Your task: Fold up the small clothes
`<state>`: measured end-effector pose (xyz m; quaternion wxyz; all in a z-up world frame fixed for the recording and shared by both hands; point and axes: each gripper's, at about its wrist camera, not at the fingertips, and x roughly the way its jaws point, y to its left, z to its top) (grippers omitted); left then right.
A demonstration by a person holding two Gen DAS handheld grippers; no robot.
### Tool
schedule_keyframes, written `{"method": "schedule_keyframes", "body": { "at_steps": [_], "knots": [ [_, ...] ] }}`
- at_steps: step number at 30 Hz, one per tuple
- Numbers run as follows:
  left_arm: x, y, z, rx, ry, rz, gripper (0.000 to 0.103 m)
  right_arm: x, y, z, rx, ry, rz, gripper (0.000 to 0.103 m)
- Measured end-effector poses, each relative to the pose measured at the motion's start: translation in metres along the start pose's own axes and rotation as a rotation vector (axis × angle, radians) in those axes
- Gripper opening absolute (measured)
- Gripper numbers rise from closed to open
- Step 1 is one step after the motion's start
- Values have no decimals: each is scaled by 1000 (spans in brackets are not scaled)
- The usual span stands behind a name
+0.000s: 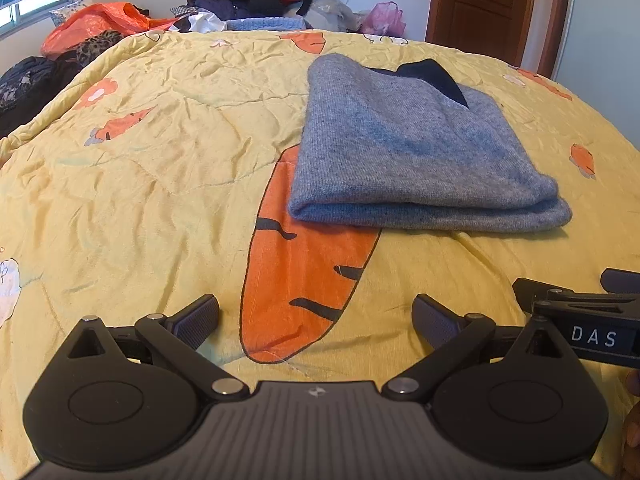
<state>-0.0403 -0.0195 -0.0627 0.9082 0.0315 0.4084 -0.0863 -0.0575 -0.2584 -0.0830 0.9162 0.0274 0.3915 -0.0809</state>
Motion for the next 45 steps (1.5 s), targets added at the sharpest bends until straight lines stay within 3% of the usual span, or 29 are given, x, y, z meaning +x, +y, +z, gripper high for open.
{"method": "schedule_keyframes", "body": {
  "at_steps": [28, 39, 45],
  "knots": [
    [-4, 5, 6, -44, 22, 0, 103, -1, -2, 2, -14, 24, 17, 103],
    [-5, 1, 9, -22, 20, 35, 103, 0, -3, 3, -12, 31, 26, 103],
    [-9, -2, 8, -11, -16, 51, 103, -1, -3, 3, -18, 28, 28, 103]
  ]
}}
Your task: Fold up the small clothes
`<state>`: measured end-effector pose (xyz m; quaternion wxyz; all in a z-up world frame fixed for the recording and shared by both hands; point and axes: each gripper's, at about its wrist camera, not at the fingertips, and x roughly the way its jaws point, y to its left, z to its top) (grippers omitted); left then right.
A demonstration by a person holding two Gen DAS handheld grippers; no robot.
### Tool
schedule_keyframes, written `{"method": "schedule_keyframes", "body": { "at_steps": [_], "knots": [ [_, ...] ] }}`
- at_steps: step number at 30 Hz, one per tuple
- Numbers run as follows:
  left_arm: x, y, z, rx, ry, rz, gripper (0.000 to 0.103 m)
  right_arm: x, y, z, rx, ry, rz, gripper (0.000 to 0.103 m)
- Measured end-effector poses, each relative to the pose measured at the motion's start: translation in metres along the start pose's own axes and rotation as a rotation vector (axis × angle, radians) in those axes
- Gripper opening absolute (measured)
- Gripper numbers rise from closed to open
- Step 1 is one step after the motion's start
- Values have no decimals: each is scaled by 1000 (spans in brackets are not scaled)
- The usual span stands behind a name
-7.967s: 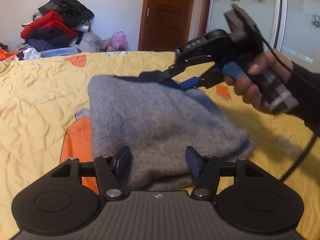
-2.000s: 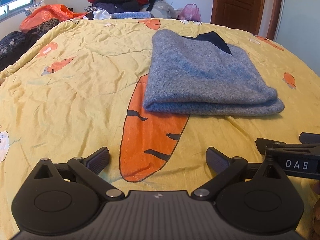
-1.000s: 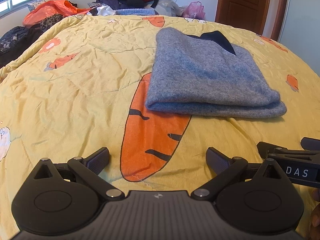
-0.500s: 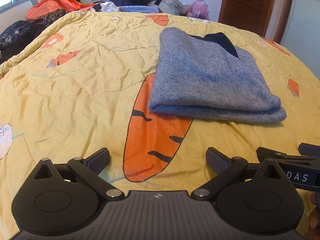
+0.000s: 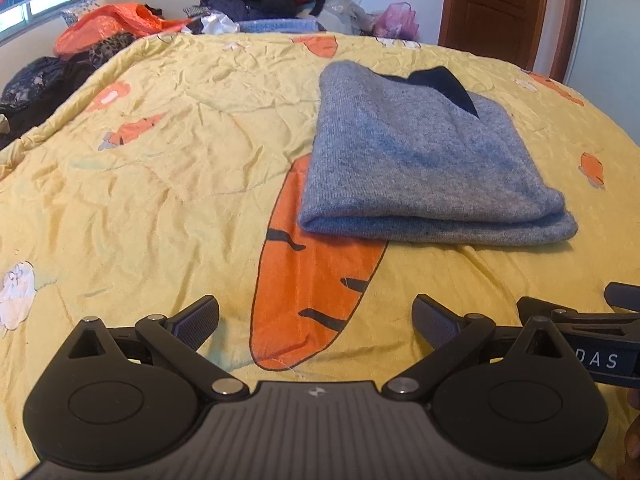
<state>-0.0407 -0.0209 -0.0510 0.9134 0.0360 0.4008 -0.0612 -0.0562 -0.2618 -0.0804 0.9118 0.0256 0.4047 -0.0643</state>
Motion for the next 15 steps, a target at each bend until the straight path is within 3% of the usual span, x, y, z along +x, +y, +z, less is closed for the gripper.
{"method": "schedule_keyframes", "body": {
  "at_steps": [2, 10, 15],
  "knots": [
    [-6, -1, -2, -6, -43, 31, 103, 0, 0, 0, 2, 0, 1, 103],
    [-27, 5, 15, -61, -103, 20, 103, -13, -6, 8, 39, -47, 12, 103],
    [-40, 3, 22, -35, -144, -29, 103, -17, -7, 16, 46, -59, 16, 103]
  ]
}}
